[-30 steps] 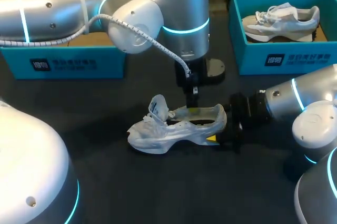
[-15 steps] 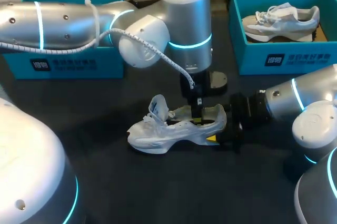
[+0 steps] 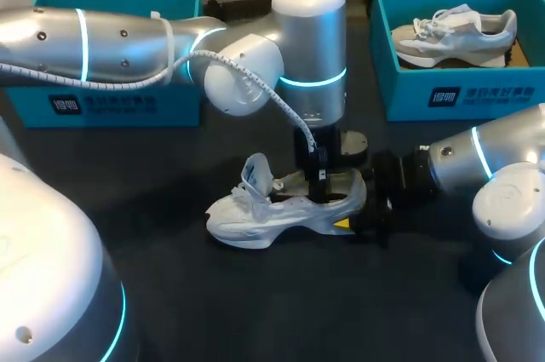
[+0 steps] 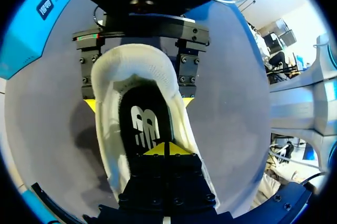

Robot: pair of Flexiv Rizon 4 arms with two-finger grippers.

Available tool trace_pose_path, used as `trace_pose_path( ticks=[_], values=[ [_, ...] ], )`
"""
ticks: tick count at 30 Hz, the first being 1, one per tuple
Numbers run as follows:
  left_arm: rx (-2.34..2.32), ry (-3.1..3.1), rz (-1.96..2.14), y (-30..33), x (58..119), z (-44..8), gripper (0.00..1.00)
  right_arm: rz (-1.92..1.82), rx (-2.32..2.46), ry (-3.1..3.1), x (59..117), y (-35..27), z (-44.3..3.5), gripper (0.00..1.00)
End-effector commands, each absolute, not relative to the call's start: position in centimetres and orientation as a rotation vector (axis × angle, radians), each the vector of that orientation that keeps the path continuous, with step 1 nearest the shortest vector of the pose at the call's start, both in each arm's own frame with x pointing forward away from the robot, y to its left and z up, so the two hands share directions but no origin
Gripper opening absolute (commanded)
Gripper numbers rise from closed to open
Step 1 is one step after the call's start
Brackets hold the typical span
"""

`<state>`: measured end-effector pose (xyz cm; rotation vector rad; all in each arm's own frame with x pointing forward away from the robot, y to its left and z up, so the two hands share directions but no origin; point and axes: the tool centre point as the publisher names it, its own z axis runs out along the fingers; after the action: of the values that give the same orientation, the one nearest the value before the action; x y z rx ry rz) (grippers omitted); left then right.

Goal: Take the shoe out of the shoebox, open the shoe tongue, remove and reinsert the insole, then place the shoe into the shoebox

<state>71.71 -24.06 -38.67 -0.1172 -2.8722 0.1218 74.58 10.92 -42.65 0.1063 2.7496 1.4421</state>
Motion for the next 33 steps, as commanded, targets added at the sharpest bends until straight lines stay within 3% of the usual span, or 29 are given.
trace_pose_path(
  ticks=[1, 5, 6, 8, 10, 14, 18, 25, 28, 33],
  values=[
    [-0.138, -2.857, 0.127, -24.2, 71.5, -39.3, 0.00, 1.435, 0.109, 2.751, 74.7, 11.2, -43.2, 0.00],
    [-0.147, -2.844, 0.125, -24.1, 71.3, -39.9, 0.00, 1.435, 0.109, 2.751, 74.7, 11.2, -43.2, 0.00],
    [-0.149, -2.843, 0.124, -24.1, 71.3, -40.0, 0.05, 1.435, 0.109, 2.751, 74.7, 11.2, -43.2, 0.00],
    [-0.157, -2.832, 0.123, -24.0, 71.2, -40.1, 0.24, 1.435, 0.109, 2.751, 74.7, 11.2, -43.2, 0.00],
    [-0.159, -2.832, 0.121, -23.9, 71.3, -40.3, 0.31, 1.435, 0.109, 2.751, 74.7, 11.2, -43.2, 0.00],
    [-0.174, -2.843, 0.110, -23.8, 71.5, -40.8, 0.33, 1.435, 0.109, 2.751, 74.7, 11.2, -43.2, 0.00],
    [-0.201, -2.844, 0.104, -23.7, 71.4, -41.2, 0.45, 1.435, 0.109, 2.751, 74.7, 11.2, -43.2, 0.00],
    [-0.243, -2.848, 0.104, -23.5, 71.4, -42.5, 0.43, 1.435, 0.109, 2.751, 74.7, 11.2, -43.2, 0.00],
    [-0.249, -2.845, 0.101, -23.4, 71.4, -43.2, 0.29, 1.435, 0.109, 2.751, 74.7, 11.2, -43.2, 0.00],
    [-0.270, -2.873, 0.102, -23.3, 71.6, -44.3, 0.35, 1.435, 0.109, 2.751, 74.7, 11.2, -43.2, 0.00]
  ],
)
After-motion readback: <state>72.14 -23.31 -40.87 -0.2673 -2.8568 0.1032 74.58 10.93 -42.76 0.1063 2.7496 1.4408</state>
